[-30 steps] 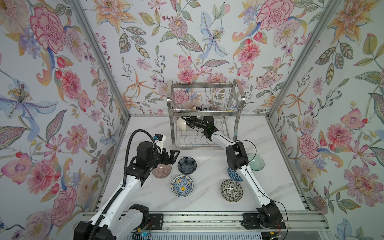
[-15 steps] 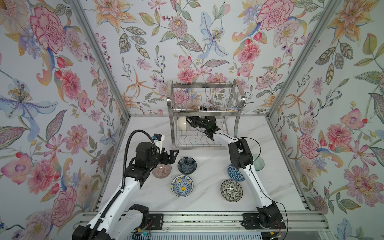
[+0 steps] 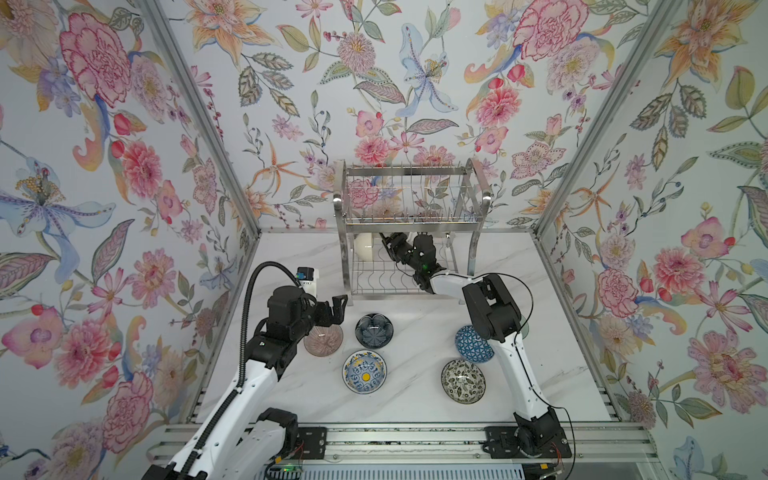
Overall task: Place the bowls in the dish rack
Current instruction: 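Open the right gripper and draw it back from the rack, then move the right gripper over the blue-triangle bowl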
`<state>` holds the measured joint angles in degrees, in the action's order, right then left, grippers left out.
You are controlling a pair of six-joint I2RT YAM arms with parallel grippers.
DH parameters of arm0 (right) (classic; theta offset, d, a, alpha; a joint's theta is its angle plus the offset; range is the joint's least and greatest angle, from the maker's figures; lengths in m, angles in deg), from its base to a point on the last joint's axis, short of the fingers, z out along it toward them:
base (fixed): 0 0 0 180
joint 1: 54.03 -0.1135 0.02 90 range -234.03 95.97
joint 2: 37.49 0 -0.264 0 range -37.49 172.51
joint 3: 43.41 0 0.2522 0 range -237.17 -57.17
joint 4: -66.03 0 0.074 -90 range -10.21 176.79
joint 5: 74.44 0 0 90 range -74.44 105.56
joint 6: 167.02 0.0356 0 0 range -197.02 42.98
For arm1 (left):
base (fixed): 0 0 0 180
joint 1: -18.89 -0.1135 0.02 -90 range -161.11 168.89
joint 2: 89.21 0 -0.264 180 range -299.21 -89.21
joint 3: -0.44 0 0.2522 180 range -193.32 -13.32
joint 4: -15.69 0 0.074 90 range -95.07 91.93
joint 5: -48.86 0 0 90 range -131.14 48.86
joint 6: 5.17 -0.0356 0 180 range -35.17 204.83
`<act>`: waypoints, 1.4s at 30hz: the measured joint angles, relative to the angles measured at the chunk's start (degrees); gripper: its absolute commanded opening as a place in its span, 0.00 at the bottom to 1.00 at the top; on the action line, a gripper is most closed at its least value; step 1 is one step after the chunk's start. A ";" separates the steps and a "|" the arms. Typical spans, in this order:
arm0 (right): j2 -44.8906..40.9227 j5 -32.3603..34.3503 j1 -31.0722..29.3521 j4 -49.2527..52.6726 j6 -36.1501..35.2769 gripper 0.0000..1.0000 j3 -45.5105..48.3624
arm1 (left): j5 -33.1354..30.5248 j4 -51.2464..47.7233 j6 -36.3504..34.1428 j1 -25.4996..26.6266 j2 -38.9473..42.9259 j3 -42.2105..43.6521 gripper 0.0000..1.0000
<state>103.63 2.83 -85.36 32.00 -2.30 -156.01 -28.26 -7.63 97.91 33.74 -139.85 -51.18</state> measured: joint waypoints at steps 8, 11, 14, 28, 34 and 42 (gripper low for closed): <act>-7.10 12.37 -4.28 -4.68 -1.03 0.71 14.38 | -12.55 -2.38 -0.20 0.07 2.16 0.09 0.99; -10.27 16.61 -5.64 -5.35 -1.64 0.71 18.73 | -16.37 -3.48 -0.15 0.07 2.10 0.09 0.99; -12.63 19.96 -6.43 -6.56 -1.88 0.71 22.21 | -18.49 -3.91 -0.09 0.07 1.86 0.09 0.99; -22.60 29.27 -10.25 -8.55 -4.09 0.73 37.75 | -19.80 -4.61 0.04 0.09 1.33 0.11 0.99; -28.65 30.14 -11.93 -7.37 -6.45 0.73 42.80 | -19.69 -4.63 0.00 0.09 0.81 0.13 0.99; -37.77 29.73 -13.29 1.14 -11.67 0.73 47.60 | -18.82 -4.59 -0.17 0.09 -0.57 0.13 0.99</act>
<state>65.86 32.55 -98.65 33.14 -13.97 -108.41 -47.08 -12.22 97.73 33.82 -140.41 -51.05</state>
